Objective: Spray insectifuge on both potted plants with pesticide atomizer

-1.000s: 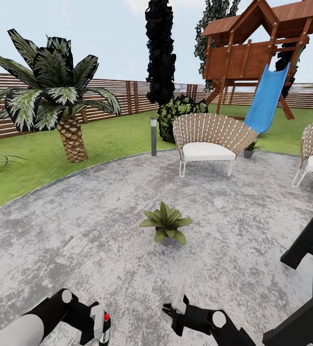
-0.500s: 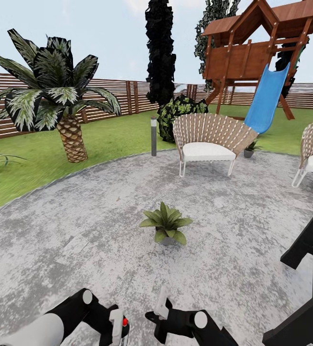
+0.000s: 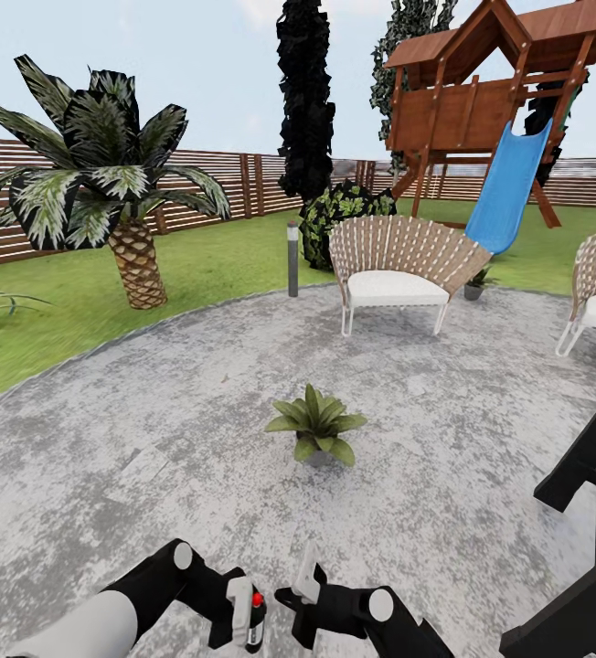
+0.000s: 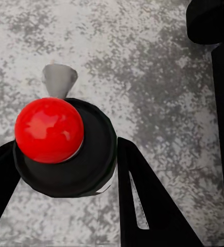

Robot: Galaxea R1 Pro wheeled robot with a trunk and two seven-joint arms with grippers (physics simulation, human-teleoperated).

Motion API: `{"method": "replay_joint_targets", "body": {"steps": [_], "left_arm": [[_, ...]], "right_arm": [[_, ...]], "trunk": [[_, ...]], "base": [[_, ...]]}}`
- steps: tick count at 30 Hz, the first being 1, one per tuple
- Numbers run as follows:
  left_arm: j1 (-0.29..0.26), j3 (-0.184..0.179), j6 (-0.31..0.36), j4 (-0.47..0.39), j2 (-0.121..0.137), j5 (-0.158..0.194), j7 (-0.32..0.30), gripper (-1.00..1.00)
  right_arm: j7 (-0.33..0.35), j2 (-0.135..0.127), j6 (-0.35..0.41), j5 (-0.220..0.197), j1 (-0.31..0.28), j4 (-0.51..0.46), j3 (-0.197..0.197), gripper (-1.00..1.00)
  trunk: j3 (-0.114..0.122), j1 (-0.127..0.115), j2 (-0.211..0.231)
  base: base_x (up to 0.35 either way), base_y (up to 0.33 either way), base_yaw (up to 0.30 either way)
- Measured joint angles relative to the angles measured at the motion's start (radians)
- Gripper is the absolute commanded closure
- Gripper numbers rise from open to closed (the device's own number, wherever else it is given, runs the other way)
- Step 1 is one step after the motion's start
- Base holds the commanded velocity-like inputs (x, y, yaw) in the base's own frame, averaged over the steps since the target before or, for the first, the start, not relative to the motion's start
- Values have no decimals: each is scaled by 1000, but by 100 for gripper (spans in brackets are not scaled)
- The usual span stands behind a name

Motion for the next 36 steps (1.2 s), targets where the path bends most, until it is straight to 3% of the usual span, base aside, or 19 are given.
{"method": "replay_joint_targets", "body": {"steps": [11, 36], "left_arm": [[0, -1, 0, 0, -22, 1, 1, 100], [0, 2, 0, -1, -34, 1, 2, 100]], "right_arm": [[0, 0, 0, 0, 0, -2, 0, 100], [0, 0, 0, -1, 0, -2, 0, 100]], "trunk": [[0, 0, 0], [0, 0, 0]], "base": [[0, 0, 0], [0, 0, 0]]}}
